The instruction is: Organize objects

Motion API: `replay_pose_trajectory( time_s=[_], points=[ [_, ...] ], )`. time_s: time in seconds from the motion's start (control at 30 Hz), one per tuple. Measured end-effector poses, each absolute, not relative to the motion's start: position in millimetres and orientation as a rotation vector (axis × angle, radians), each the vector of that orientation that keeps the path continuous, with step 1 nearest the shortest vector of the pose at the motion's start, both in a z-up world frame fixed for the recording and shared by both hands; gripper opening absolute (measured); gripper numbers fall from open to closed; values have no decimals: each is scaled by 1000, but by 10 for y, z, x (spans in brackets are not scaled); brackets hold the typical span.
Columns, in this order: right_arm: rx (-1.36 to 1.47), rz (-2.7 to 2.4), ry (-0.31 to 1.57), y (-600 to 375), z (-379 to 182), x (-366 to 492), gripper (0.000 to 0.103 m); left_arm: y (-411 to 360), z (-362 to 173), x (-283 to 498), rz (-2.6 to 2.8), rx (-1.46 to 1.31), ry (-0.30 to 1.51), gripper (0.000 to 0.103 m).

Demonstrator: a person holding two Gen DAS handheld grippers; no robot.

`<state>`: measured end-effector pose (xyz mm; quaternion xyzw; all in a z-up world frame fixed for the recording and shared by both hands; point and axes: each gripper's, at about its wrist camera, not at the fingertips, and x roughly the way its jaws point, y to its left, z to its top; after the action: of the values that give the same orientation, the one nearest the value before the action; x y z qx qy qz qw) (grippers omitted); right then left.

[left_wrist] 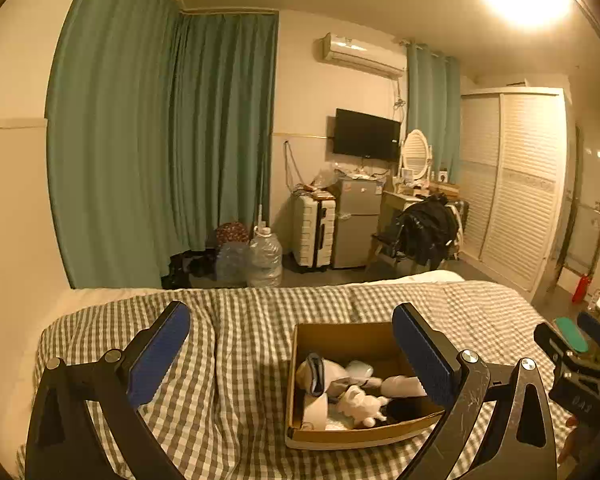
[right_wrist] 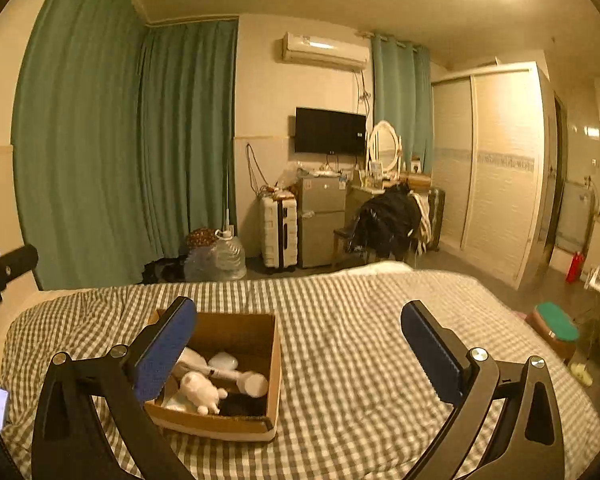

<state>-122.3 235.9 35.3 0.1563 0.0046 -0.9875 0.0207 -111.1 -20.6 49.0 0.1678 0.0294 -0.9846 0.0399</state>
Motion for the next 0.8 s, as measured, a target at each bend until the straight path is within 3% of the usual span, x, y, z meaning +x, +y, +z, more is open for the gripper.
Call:
replay_pose_trajectory(
  time_s=[0.33,0.8],
  points=[
    [615,-3024,38,2293,-273,-1362,103,-15,-154,-1241,-3016,593,-92,103],
    [651,-3021,82,2142,-483,-1468,103,-80,-341,-1302,-3002,669,-52,103]
  ],
)
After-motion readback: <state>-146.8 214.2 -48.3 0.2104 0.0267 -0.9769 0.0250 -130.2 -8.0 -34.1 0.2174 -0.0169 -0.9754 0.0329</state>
